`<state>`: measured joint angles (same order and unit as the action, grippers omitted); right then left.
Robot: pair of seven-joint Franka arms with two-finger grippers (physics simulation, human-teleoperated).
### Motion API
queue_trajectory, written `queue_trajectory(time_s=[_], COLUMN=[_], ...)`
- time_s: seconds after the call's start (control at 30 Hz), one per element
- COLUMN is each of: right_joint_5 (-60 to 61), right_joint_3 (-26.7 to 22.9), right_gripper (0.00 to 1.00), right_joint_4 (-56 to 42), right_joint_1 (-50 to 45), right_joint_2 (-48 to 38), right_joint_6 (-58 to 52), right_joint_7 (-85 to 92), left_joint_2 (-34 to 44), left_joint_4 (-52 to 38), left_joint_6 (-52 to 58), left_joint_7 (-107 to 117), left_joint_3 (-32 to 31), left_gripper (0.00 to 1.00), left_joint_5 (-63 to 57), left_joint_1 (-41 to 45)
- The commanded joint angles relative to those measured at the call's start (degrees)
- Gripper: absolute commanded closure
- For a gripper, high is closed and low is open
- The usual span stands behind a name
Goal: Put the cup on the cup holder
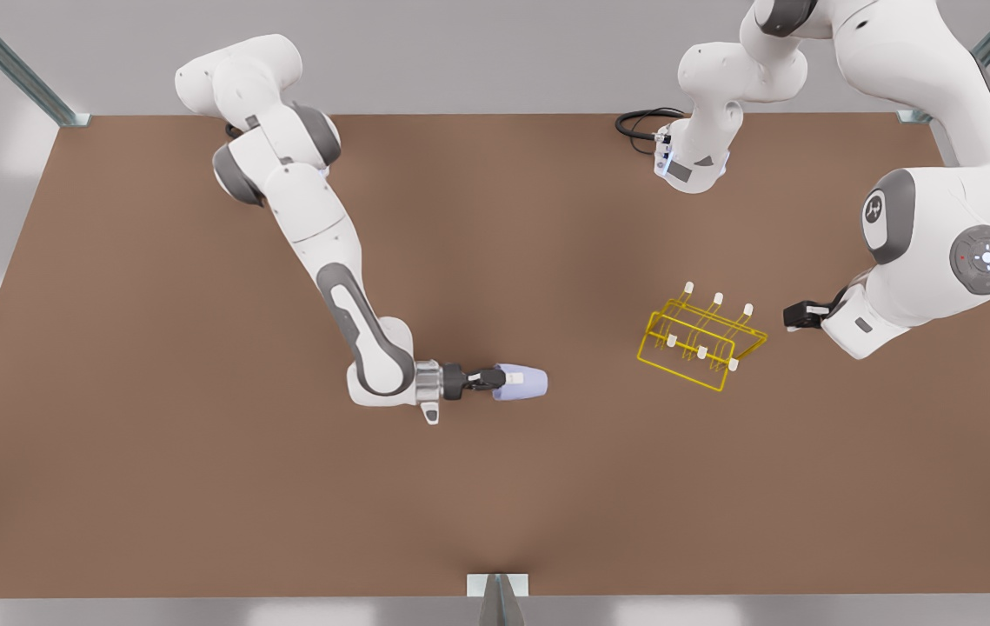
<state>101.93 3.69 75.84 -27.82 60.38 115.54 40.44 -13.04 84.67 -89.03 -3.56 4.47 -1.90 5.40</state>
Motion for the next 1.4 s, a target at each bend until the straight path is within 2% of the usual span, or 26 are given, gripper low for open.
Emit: queue_trajectory(time_s=[0.0,0.07,0.1,0.13,0.17,0.4,0.47,0.5,0.53,0.57,0.6,0.63,0.67,0.73,0.8,0.87,1.03,1.17,1.37], right_joint_5=[-0.16,-0.25,-0.25,-0.33,-0.33,-8.85,-15.44,-24.74,-39.77,-56.11,-70.17,-89.14,-100.32,-100.62,-100.18,-101.05,-100.88,-100.71,-100.44], right_joint_3=[0.0,0.09,0.09,-0.09,-0.26,-2.99,-4.13,-4.39,-4.48,-5.0,-8.17,-8.79,-8.79,-8.26,-8.26,-8.08,-8.88,-8.79,-8.08], right_gripper=[0.5,0.47,0.31,0.03,0.0,0.0,0.0,0.0,0.0,0.0,0.0,0.0,0.0,0.0,0.0,0.0,0.0,0.0,0.0], right_joint_4=[-0.17,-0.26,-0.17,-0.08,0.27,7.56,13.8,19.34,23.64,26.9,23.31,16.82,9.43,6.86,6.25,4.58,0.89,-1.31,-2.63], right_joint_1=[-0.04,0.14,0.14,0.31,0.66,4.27,6.99,10.85,14.81,21.75,22.46,22.63,22.81,27.29,26.59,24.66,26.24,26.77,25.62], right_joint_2=[0.44,0.53,0.53,0.53,0.27,-7.02,-13.61,-21.6,-30.12,-39.54,-42.35,-43.59,-43.33,-46.58,-45.35,-47.02,-46.84,-46.58,-48.51], right_joint_6=[2.32,2.32,2.24,2.24,2.24,1.53,1.53,1.53,1.44,-5.92,-11.47,-18.13,-29.03,-30.99,-30.46,-30.38,-29.67,-28.35,-32.04], right_joint_7=[8.43,8.43,8.43,8.51,11.32,11.5,10.98,2.91,-7.28,-15.38,-18.11,-25.49,-27.77,-27.78,-28.14,-28.22,-28.22,-28.22,-28.31], left_joint_2=[0.03,-0.05,0.03,0.03,-0.05,-0.05,0.12,0.21,0.21,0.3,0.38,0.48,0.03,-6.99,-9.81,-12.97,-19.92,-23.43,-29.5], left_joint_4=[-0.03,-0.03,-0.03,-0.03,-0.03,0.06,0.06,0.06,0.06,0.06,-0.03,-0.2,-0.38,-7.84,-8.9,-8.99,-8.47,-8.46,-9.08], left_joint_6=[0.0,0.0,0.0,0.0,0.08,0.08,0.79,1.58,1.84,2.37,2.98,3.51,3.25,3.16,2.81,-0.52,-14.5,-19.86,-30.85], left_joint_7=[0.05,0.05,0.05,0.05,0.05,0.05,3.47,4.0,5.23,7.16,8.83,9.19,8.05,-2.67,-14.54,-18.31,-36.6,-38.7,-41.97], left_joint_3=[0.01,0.01,0.09,0.01,0.01,0.01,-0.26,-0.69,-0.7,-1.05,-1.31,-2.36,-5.52,-13.52,-16.08,-16.16,-16.52,-18.27,-20.47], left_gripper=[0.0,0.0,0.0,0.0,0.0,0.0,0.0,0.0,0.0,0.0,0.0,0.0,0.0,0.0,0.0,0.0,0.0,0.0,0.0], left_joint_5=[-0.03,-0.03,-0.03,-0.03,-0.03,-0.03,0.05,0.05,0.05,0.23,0.4,0.93,0.84,0.49,0.23,-3.63,-5.75,-5.92,-5.66], left_joint_1=[-0.03,-0.03,-0.03,-0.03,-0.03,0.05,0.58,0.67,1.9,2.51,3.74,5.32,5.94,5.94,6.12,11.3,12.71,13.85,16.66])
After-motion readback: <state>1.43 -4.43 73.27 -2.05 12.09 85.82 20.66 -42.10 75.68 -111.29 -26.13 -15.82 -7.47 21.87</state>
